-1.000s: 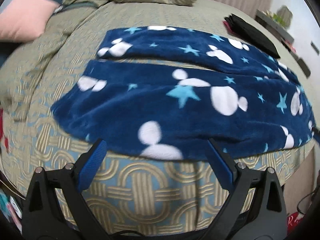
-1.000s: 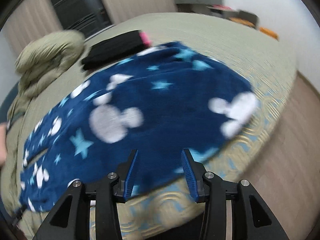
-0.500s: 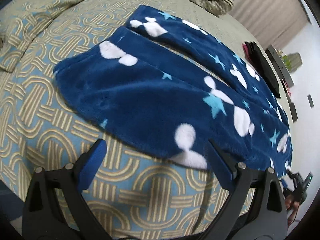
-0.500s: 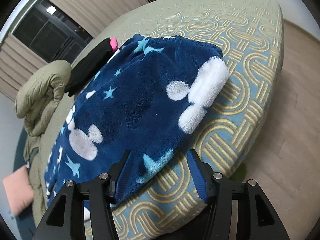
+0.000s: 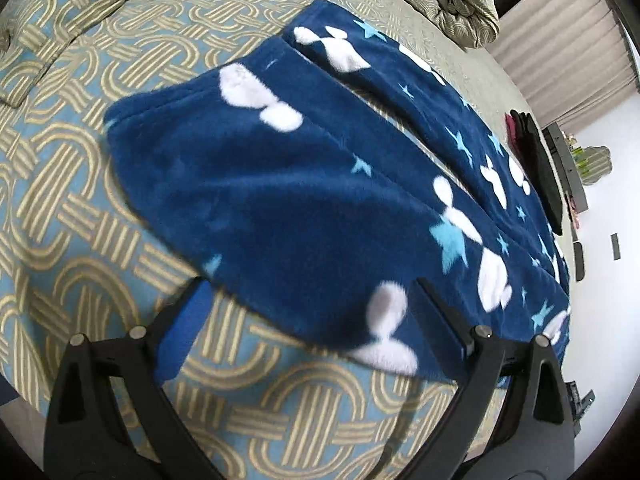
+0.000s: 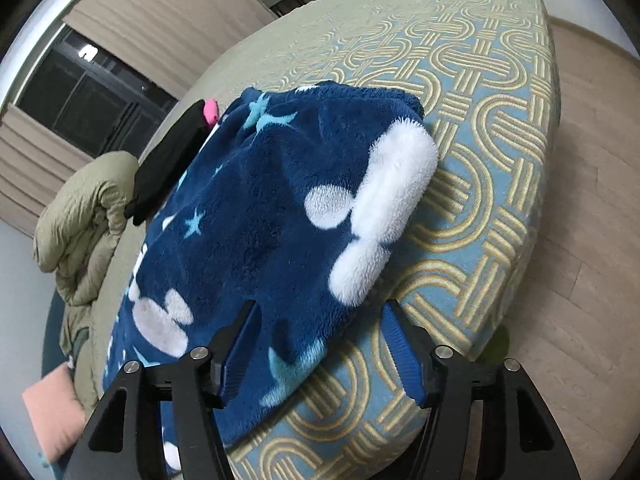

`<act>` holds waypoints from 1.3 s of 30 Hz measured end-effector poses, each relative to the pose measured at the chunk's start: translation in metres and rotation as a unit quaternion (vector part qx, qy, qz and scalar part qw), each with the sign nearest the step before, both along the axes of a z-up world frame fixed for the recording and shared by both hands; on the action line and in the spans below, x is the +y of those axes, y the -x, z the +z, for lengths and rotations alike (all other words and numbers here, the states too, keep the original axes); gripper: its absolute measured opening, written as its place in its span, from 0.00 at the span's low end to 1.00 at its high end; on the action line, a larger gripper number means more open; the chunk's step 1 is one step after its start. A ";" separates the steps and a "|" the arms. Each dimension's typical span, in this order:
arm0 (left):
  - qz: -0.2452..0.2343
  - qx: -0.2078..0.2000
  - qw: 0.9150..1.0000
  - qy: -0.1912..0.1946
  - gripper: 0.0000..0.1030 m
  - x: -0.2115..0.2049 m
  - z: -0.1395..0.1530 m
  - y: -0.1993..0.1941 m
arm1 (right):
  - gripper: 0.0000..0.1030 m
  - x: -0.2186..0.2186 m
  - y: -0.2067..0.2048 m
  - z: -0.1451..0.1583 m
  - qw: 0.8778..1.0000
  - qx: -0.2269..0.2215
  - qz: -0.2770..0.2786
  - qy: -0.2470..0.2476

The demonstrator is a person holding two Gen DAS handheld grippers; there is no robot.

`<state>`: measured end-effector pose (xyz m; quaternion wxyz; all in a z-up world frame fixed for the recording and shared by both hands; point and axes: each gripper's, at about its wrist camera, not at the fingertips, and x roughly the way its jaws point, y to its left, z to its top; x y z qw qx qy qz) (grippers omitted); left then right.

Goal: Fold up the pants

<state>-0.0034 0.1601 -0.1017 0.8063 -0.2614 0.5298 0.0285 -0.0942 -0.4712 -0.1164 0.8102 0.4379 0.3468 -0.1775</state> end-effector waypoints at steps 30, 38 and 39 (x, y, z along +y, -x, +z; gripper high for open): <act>0.044 -0.058 0.997 0.031 0.08 0.031 0.020 0.002 | 0.07 0.013 -0.023 0.057 0.993 -0.054 0.035 0.098; 0.041 -0.111 0.992 0.034 0.06 0.026 0.062 -0.006 | 0.07 0.015 -0.028 0.090 0.990 -0.094 0.040 0.098; 0.041 -0.120 0.991 0.034 0.06 0.025 0.069 -0.009 | 0.07 0.016 -0.030 0.098 0.989 -0.103 0.040 0.102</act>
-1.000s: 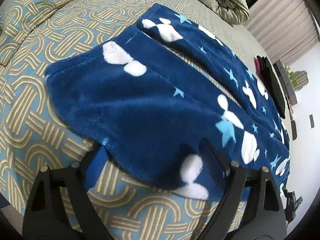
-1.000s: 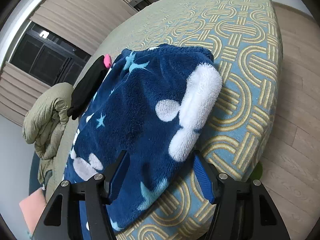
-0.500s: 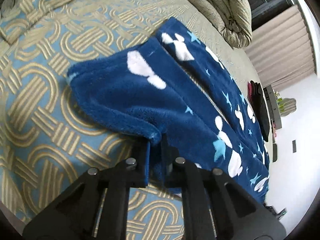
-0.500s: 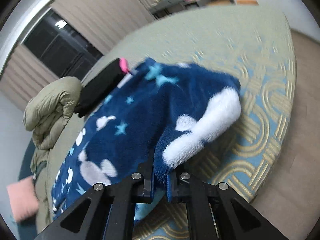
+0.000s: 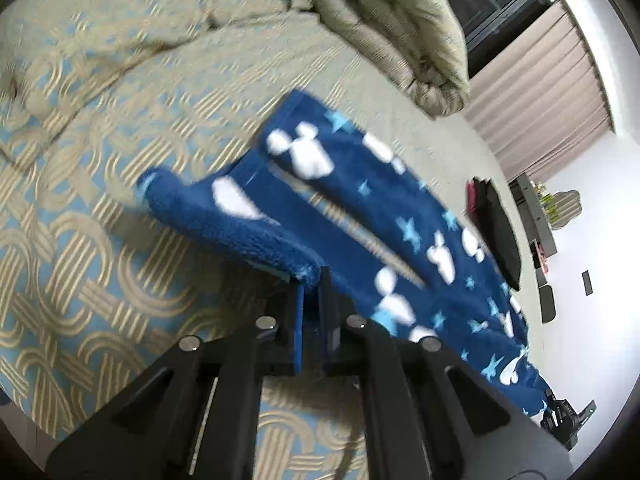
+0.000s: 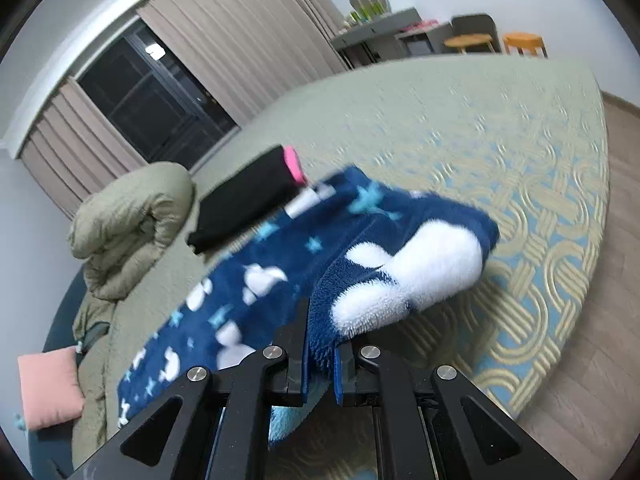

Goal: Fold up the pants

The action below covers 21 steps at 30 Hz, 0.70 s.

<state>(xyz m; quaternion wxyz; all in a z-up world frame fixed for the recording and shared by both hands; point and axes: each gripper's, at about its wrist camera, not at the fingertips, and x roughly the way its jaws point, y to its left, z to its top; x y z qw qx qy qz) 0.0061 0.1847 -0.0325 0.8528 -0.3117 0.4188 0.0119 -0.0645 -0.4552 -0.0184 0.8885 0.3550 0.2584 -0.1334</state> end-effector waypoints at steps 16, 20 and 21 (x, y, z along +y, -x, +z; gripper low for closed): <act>-0.003 -0.001 0.999 -0.036 0.06 -0.012 0.074 -0.106 | 0.07 -0.004 -0.098 0.084 0.998 -0.017 0.019 0.058; 0.005 0.043 0.998 -0.046 0.06 -0.015 0.062 -0.165 | 0.07 -0.018 -0.166 0.078 0.998 0.019 0.013 0.053; 0.009 0.055 0.997 -0.051 0.06 -0.017 0.057 -0.184 | 0.07 -0.023 -0.184 0.074 0.998 0.030 0.009 0.047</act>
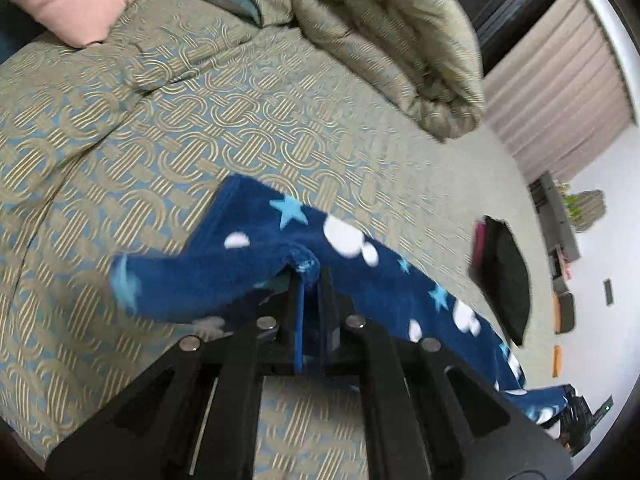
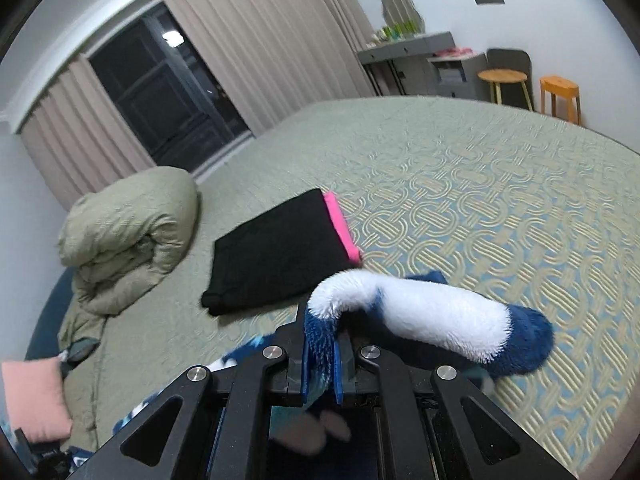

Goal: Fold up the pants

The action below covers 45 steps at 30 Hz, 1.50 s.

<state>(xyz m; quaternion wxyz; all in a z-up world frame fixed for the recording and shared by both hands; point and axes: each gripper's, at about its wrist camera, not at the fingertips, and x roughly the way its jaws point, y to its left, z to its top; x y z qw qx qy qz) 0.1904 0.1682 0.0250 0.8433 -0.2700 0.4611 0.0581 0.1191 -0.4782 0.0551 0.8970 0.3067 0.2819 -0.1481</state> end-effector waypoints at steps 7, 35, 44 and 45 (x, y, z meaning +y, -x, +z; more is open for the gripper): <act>-0.015 0.109 0.993 -0.045 0.08 -0.021 -0.059 -0.113 | 0.09 -0.013 -0.118 -0.055 0.994 0.108 0.006 0.014; -0.093 0.028 0.989 -0.115 0.63 0.042 -0.068 -0.042 | 0.51 -0.072 -0.126 -0.086 0.959 0.248 0.006 0.137; -0.104 0.068 0.991 -0.050 0.63 0.027 -0.115 -0.022 | 0.59 -0.093 -0.036 -0.101 0.972 0.226 -0.004 0.062; -0.114 0.066 0.990 -0.048 0.63 0.020 -0.116 -0.024 | 0.60 -0.096 -0.030 -0.103 0.975 0.218 0.003 0.046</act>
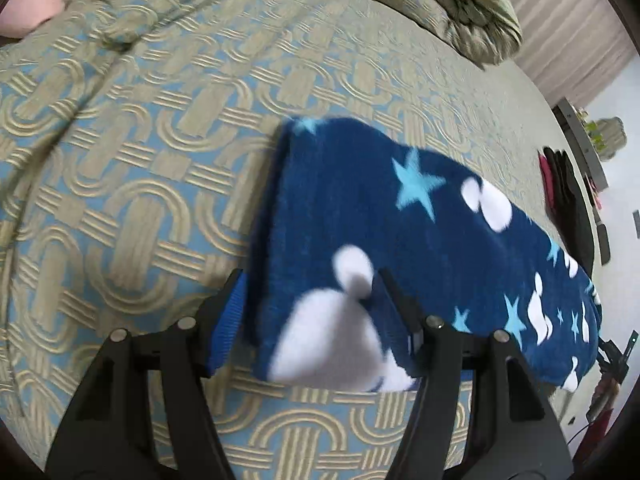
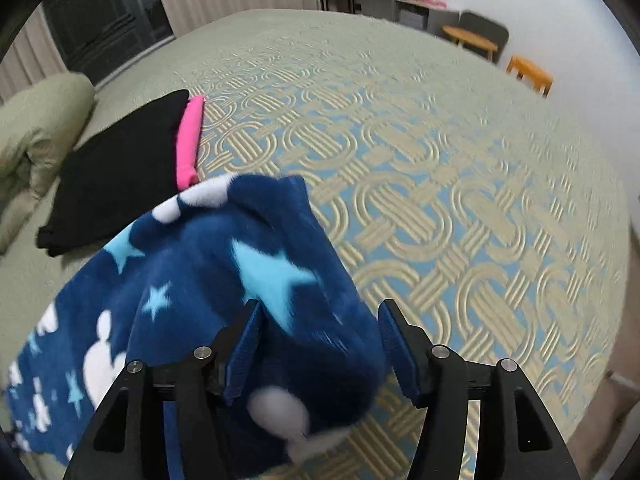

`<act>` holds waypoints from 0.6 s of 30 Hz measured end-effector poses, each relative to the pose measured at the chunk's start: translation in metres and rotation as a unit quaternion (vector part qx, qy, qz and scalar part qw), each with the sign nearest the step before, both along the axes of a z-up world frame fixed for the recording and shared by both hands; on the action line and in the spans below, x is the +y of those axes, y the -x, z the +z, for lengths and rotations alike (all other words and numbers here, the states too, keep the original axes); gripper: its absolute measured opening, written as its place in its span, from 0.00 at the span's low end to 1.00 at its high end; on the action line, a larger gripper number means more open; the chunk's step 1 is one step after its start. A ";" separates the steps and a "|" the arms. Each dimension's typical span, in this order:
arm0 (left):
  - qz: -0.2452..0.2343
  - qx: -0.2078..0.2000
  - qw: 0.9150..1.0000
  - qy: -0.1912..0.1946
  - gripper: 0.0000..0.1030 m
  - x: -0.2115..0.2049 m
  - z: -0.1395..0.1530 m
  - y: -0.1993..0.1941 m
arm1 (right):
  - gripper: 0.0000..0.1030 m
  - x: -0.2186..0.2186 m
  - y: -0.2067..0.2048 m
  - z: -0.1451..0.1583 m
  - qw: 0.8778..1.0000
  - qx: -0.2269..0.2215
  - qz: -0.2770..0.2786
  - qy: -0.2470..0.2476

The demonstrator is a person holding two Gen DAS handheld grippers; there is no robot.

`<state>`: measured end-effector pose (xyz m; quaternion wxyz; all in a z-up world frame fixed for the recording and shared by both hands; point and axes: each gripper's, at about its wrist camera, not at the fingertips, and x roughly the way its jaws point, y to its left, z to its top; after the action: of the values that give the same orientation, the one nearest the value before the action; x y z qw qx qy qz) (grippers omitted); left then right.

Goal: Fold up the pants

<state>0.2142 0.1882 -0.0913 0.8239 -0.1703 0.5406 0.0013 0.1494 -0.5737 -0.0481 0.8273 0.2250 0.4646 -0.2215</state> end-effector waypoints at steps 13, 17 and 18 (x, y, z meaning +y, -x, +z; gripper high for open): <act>0.009 -0.074 0.990 -0.117 0.06 -0.022 0.070 -0.035 | 0.21 -0.002 0.012 0.030 0.997 -0.034 0.034 0.054; 0.019 -0.083 0.984 -0.155 0.42 -0.029 0.065 -0.027 | 0.37 -0.021 0.016 -0.001 0.999 0.028 0.023 0.019; 0.029 -0.086 0.981 -0.174 0.73 -0.029 0.063 -0.022 | 0.46 -0.018 0.018 -0.004 0.999 0.029 0.023 0.028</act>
<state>0.2366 0.1597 -0.0285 0.8841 -0.0399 0.4537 0.1046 0.1319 -0.5915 -0.0522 0.8244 0.1845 0.4868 -0.2220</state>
